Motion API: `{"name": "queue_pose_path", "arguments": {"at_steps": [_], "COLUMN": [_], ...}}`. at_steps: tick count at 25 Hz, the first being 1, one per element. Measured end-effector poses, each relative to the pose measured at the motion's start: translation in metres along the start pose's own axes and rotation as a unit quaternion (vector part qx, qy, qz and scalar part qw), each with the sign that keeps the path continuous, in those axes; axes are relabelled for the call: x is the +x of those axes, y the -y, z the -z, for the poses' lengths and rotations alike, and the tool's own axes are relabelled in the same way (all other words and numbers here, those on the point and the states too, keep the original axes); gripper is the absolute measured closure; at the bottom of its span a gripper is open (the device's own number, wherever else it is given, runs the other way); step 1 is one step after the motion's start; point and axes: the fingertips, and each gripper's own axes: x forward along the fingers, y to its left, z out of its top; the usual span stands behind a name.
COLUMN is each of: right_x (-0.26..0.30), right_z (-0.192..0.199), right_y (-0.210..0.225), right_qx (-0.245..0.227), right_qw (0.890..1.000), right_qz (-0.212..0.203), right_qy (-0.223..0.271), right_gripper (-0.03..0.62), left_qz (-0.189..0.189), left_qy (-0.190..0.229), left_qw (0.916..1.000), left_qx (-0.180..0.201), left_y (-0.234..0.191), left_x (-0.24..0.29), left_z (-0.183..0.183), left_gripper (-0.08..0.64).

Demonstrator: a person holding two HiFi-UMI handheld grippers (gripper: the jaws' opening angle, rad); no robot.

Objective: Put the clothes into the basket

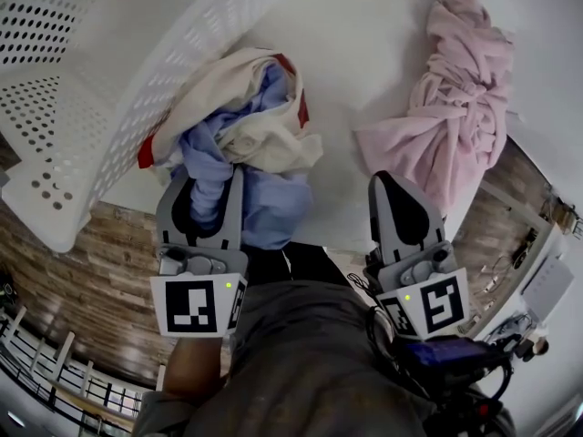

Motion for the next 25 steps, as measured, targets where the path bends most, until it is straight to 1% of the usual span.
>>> {"name": "queue_pose_path", "arguments": {"at_steps": [6, 10, 15, 20, 25], "right_x": [-0.012, -0.021, -0.04, -0.059, -0.081], "right_z": [-0.009, -0.019, -0.026, -0.036, -0.048], "right_y": [0.003, 0.003, 0.001, 0.002, 0.005], "right_qx": [-0.004, -0.008, -0.011, -0.016, -0.012], "right_qw": [1.0, 0.999, 0.999, 0.997, 0.994], "right_qz": [0.002, 0.002, 0.0, -0.001, 0.0], "right_qy": [0.018, 0.04, 0.051, 0.076, 0.107], "right_gripper": [0.583, 0.583, 0.583, 0.583, 0.583], "left_qz": [-0.006, -0.003, 0.0, 0.0, -0.004], "left_qy": [0.01, 0.024, 0.039, 0.058, 0.076], "left_qw": [0.9999, 0.9996, 0.9991, 0.9977, 0.9955], "left_qx": [0.005, 0.012, 0.019, 0.035, 0.058], "left_y": [0.006, 0.018, 0.035, 0.05, 0.066], "left_x": [-0.004, -0.012, -0.027, -0.043, -0.063], "left_z": [-0.004, -0.015, -0.028, -0.044, -0.064], "left_gripper": [0.437, 0.439, 0.44, 0.442, 0.44]}}
